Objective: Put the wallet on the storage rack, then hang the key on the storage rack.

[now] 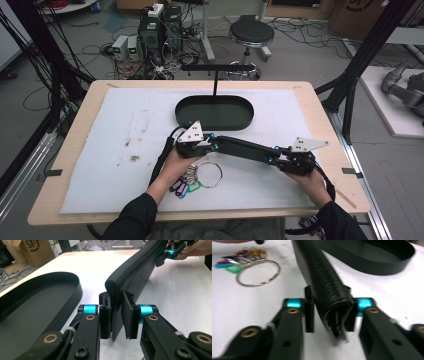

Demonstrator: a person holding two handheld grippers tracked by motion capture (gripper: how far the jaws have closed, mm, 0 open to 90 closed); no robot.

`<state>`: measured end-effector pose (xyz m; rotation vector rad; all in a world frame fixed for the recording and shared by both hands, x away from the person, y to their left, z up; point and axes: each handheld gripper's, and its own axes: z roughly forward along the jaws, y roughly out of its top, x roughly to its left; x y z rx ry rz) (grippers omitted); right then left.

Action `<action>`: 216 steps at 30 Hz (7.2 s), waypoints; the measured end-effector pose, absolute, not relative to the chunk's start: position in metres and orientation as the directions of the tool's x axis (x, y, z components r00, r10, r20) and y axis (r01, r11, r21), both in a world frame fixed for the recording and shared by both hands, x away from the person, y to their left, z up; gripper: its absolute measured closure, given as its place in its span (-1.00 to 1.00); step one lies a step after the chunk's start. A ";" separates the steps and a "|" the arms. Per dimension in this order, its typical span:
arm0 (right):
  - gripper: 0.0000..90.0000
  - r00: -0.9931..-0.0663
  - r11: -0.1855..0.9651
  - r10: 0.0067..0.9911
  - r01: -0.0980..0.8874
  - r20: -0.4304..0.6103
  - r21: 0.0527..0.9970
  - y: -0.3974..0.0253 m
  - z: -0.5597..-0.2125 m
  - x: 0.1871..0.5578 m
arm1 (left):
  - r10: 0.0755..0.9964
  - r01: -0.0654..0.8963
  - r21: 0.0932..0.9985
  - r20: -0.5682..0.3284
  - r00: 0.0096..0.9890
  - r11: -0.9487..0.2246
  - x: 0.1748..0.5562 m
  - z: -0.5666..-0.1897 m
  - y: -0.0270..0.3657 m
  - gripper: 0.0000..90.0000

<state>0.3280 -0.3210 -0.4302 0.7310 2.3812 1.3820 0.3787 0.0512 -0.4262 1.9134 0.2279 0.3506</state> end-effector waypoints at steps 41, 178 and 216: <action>-0.08 -0.883 0.251 0.466 0.188 0.052 0.950 -0.309 -0.396 0.313 | 0.169 -0.056 0.970 0.098 0.981 -0.235 0.337 -0.389 0.090 0.66; -0.29 -0.610 0.220 0.793 0.273 -0.009 0.937 -0.338 -0.404 0.325 | 0.709 0.224 0.942 0.021 0.705 -0.251 0.319 -0.390 0.174 -0.40; -0.32 -0.617 0.216 0.787 0.278 0.002 0.936 -0.329 -0.408 0.320 | 0.704 0.146 0.982 -0.017 0.710 -0.123 0.299 -0.412 0.206 -0.28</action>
